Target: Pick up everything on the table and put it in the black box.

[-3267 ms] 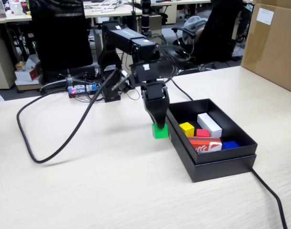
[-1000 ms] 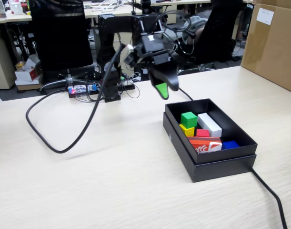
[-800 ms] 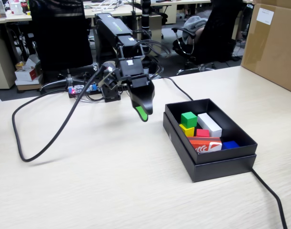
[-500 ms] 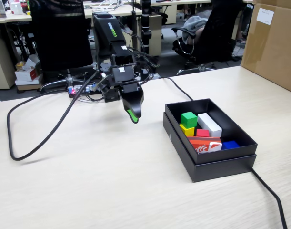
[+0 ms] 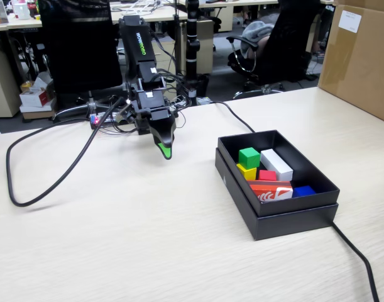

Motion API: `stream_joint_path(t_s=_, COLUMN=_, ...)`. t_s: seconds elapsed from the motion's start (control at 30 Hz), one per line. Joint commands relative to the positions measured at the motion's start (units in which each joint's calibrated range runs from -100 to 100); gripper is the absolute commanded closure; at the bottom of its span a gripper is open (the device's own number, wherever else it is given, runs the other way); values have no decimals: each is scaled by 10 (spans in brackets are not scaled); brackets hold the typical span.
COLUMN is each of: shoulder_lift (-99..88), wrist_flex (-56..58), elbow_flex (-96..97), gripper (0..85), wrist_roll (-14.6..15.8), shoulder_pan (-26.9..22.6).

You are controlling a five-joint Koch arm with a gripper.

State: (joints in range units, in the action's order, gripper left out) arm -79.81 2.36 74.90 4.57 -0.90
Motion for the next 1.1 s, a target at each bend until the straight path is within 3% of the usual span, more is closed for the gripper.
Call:
stream_joint_path(t_s=0.0, shoulder_lift=-44, wrist_flex=-84, elbow_flex=20, gripper=380, wrist_roll=-4, shoulder_pan=4)
stream_joint_path(t_s=0.3, shoulder_lift=-107, wrist_flex=-183, elbow_flex=169, gripper=378, wrist_roll=-4, shoulder_pan=8)
stream_joint_path(t_s=0.73, shoulder_lift=-126, wrist_flex=-175, elbow_flex=220, gripper=367, wrist_roll=-1, shoulder_pan=11)
stream_joint_path(t_s=1.07, shoulder_lift=-106, wrist_flex=-150, elbow_flex=220, gripper=367, wrist_roll=-5, shoulder_pan=-17)
